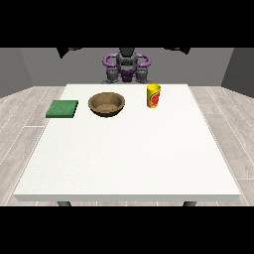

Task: Pick the cup and pour the ball into the bowl, then pick the bowl and place it on the pad

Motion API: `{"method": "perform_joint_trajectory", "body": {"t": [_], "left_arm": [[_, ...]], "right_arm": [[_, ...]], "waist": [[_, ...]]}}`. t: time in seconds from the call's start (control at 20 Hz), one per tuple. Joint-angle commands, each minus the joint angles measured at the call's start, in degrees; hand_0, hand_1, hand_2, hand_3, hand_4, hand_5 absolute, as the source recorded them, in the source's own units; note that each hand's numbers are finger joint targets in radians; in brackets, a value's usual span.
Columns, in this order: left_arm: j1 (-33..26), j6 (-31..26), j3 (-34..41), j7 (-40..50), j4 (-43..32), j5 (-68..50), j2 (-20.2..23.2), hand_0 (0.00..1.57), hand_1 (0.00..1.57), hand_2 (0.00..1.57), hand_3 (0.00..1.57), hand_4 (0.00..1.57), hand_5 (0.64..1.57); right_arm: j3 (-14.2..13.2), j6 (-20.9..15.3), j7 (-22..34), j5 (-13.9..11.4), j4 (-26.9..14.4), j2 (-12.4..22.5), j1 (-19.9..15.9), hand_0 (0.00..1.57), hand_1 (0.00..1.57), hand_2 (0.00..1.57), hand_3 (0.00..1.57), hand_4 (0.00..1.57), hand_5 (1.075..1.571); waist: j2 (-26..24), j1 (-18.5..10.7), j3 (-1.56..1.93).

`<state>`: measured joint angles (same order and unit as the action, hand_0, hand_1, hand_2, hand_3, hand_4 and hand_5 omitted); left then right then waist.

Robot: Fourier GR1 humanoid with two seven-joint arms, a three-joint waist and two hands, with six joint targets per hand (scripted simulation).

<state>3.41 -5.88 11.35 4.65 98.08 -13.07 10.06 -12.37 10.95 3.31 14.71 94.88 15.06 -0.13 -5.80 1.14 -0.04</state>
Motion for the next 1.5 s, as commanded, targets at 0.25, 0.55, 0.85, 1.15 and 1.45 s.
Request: {"method": "perform_joint_trajectory", "body": {"t": [0.25,0.55,0.85,1.15,1.45], "left_arm": [[5.51,-2.89,3.72,-15.02,-9.88,0.83,0.96,0.0,0.0,0.0,0.0,0.0,1.529],[2.8,1.44,0.16,-27.4,-20.25,8.39,-5.11,0.0,0.0,0.0,0.0,0.0,1.523],[10.63,5.58,1.25,-37.01,-34.18,11.05,-6.27,0.0,0.0,0.0,0.0,0.0,1.523],[14.4,6.5,2.07,-48.52,-46.55,12.09,-6.55,0.0,0.0,0.0,0.0,0.0,1.517],[16.96,8.09,1.85,-51.9,-56.38,12.6,-6.48,0.0,0.0,0.0,0.0,0.0,1.52]], "right_arm": [[-0.01,2.61,-12.97,-2.49,-5.79,-2.38,-3.22,0.0,0.0,0.0,0.0,0.0,1.57],[-2.34,6.55,-10.47,0.54,-6.19,1.13,-3.72,0.0,0.0,0.0,0.0,0.0,1.571],[-0.68,4.38,-11.93,-2.88,-6.13,-0.11,-6.48,0.0,0.0,0.0,0.0,0.0,1.57],[-1.18,4.67,-13.79,-2.4,-9.31,-0.61,-9.41,0.0,0.0,0.0,0.0,0.0,1.57],[-1.53,7.5,-17.29,-2.89,-13.7,-0.93,-5.84,0.0,0.0,0.0,0.0,0.0,1.571]], "waist": [[12.41,1.19,0.03],[12.0,3.6,0.02],[15.24,5.43,0.01],[18.64,5.01,0.0],[15.18,5.16,0.02]]}}
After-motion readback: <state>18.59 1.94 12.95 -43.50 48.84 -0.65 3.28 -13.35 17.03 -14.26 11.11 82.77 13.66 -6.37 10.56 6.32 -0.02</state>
